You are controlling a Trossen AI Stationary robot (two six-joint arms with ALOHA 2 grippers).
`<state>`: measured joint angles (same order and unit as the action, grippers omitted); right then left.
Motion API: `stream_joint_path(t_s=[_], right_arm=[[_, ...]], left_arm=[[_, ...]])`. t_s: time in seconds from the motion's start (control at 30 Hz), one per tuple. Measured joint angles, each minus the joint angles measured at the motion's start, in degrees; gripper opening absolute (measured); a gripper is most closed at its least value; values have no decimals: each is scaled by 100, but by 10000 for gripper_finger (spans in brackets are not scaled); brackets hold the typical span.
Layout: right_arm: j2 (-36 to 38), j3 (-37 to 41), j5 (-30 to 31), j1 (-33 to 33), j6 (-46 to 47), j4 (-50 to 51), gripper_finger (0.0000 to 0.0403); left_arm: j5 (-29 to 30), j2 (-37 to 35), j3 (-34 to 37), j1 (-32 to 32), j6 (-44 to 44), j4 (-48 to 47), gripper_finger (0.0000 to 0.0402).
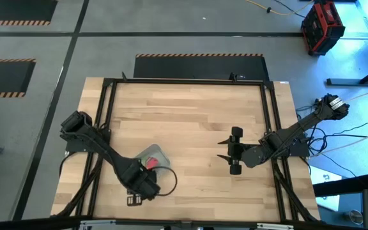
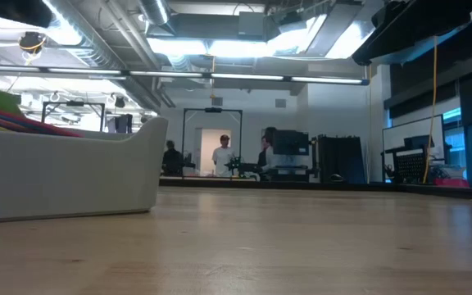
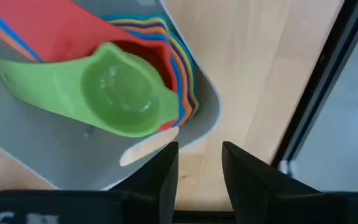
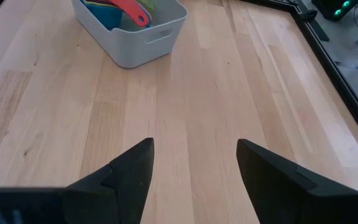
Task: Nest measuring cups in basket
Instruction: Stack the green measuring cup on the red measuring cup in the gray bin
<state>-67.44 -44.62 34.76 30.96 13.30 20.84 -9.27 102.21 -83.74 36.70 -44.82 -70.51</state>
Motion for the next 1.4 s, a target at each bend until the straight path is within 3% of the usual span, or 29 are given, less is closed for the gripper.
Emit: stream_joint_path(t_s=[0.2,0.5,0.7,0.87,1.0,1.23,1.4], right_arm=[[0,0,-12,0,-2,13,236],[-2,2,-341,1,-7,31,236],[-2,2,-345,2,-13,28,236],[-2,2,-348,2,-33,31,236],[-2,2,-348,2,-48,33,236],[-2,2,-350,2,-179,35,236],[-2,2,-349,2,-179,35,236]], left_arm=[[261,-344,-4,-203,-484,21,117],[812,-456,-4,-653,-2539,118,117],[264,-399,271,-814,-3453,109,117],[144,-394,588,-830,-3723,50,117],[416,-393,771,-910,-3731,-21,117],[492,-393,787,-1011,-3767,-1152,117],[580,-393,789,-982,-4002,-1173,117]])
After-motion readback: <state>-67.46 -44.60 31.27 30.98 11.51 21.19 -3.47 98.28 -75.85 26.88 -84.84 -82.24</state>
